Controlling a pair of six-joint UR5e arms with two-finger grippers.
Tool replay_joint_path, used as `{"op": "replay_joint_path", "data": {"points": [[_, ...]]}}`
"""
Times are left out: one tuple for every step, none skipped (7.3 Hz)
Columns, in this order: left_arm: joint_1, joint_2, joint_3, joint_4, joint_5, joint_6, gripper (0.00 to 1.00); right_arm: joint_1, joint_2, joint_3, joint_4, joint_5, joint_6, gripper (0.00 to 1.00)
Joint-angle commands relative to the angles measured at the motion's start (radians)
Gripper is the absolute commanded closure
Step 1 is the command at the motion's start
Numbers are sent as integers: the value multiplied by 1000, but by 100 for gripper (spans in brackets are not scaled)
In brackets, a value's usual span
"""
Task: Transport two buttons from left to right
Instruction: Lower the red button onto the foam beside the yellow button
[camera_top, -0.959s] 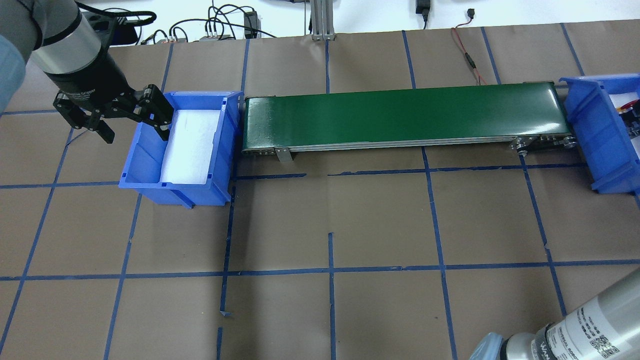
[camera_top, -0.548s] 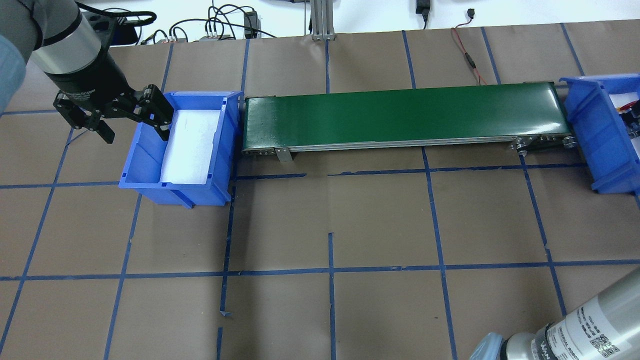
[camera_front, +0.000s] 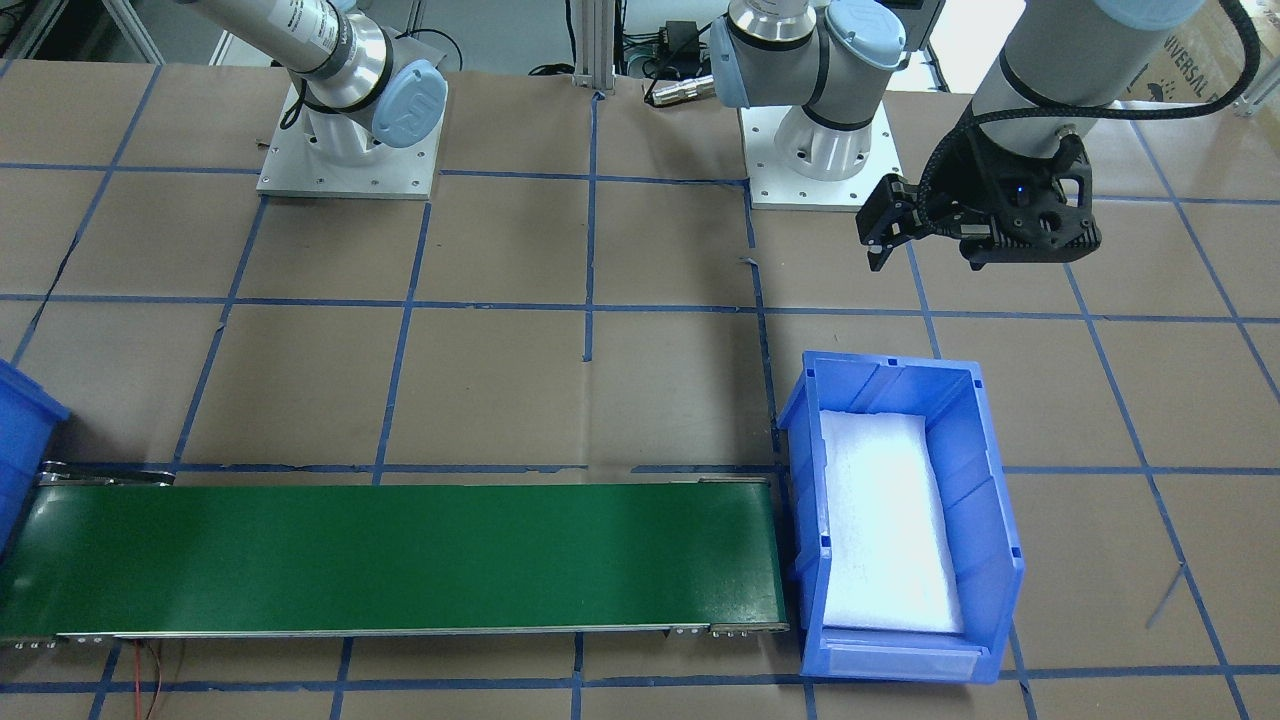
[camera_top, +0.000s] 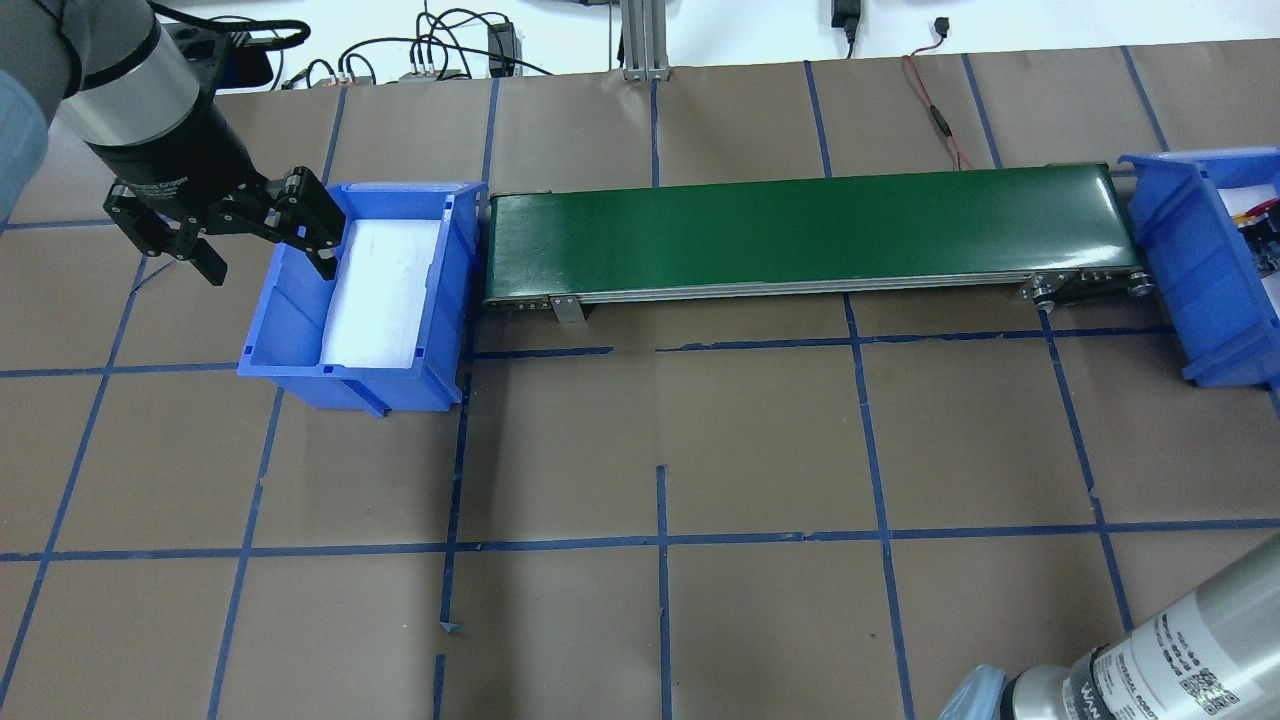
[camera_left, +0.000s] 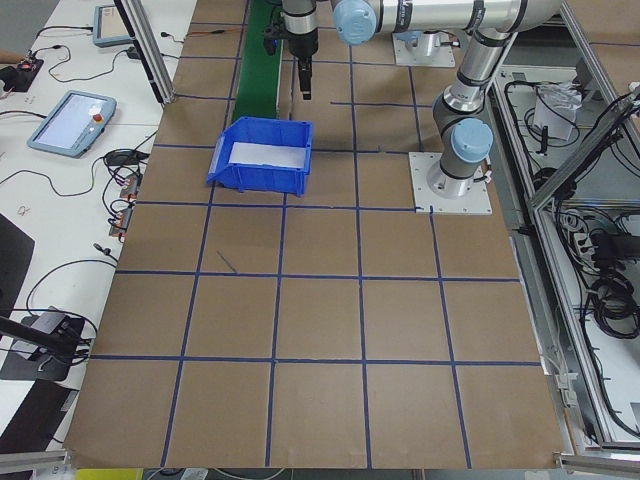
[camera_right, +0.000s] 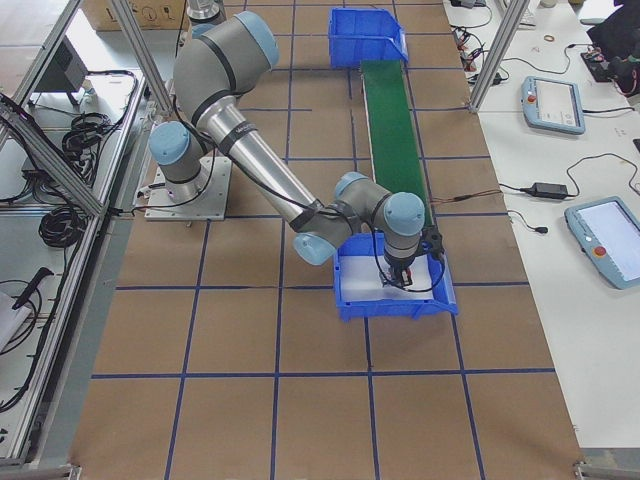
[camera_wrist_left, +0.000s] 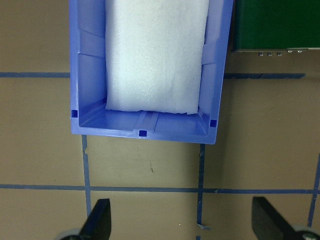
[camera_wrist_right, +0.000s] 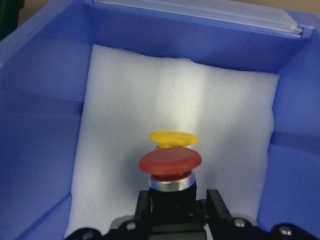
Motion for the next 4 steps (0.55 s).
{"op": "replay_joint_path", "data": {"points": [[0, 0, -1, 0, -1, 1, 0, 0, 1, 1, -9, 0, -3, 84], [0, 0, 1, 0, -1, 1, 0, 0, 1, 5, -9, 3, -3, 84], [2, 0, 1, 0, 2, 1, 0, 0, 1, 8, -9, 9, -3, 84], [2, 0, 1, 0, -1, 1, 0, 0, 2, 10, -9, 10, -3, 84]]}}
